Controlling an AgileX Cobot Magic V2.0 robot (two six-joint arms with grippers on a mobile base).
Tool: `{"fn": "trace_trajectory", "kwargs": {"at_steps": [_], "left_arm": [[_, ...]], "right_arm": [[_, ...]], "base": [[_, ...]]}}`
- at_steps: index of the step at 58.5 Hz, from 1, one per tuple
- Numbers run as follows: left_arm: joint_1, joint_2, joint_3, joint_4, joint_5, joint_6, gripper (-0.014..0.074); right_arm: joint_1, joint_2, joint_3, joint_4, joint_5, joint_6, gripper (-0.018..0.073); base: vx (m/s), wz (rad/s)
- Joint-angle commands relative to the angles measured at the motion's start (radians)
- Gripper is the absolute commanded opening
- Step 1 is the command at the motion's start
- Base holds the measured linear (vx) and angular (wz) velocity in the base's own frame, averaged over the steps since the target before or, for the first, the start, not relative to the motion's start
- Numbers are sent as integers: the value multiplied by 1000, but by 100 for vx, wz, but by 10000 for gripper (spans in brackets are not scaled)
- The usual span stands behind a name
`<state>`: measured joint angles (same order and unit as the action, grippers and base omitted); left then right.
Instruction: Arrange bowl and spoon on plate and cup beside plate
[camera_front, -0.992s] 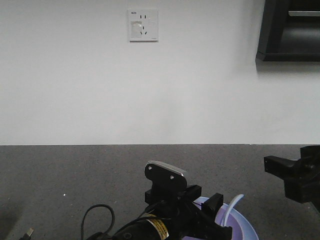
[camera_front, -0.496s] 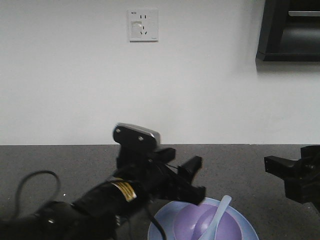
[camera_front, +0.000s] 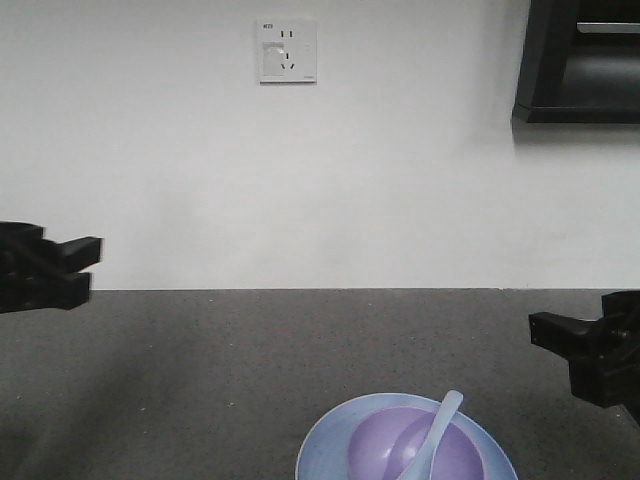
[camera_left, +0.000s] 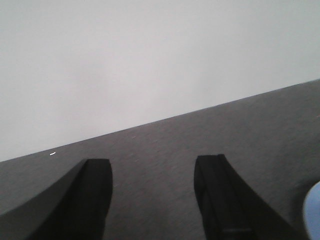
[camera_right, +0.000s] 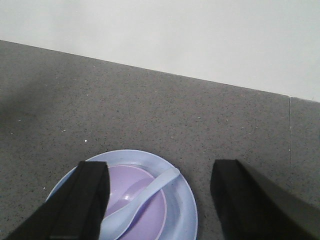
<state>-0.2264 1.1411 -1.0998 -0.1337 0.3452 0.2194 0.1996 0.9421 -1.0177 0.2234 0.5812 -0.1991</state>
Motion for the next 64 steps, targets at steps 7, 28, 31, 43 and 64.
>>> {"fn": "trace_trajectory", "kwargs": {"at_steps": [7,28,31,43,64], "left_arm": [[152,-81,-32,190,140,-208,468],[268,-19,-32,488,474,-458,468],[271,1,-32,486,472,-452,468],[297,92,-34,490,506,-452,468],[349,204,-196,373,554,-347,468]], "right_arm": [[-2,-15,-28,1,-68,-2,505],[-2,-15,-28,2,-44,-2,505],[-2,-15,-28,2,-39,-2,505],[-2,-15,-28,2,-3,-2,505],[-2,-15,-28,2,6,-3,505]], "base": [[0,0],[0,0],[0,0],[0,0],[0,0]]}}
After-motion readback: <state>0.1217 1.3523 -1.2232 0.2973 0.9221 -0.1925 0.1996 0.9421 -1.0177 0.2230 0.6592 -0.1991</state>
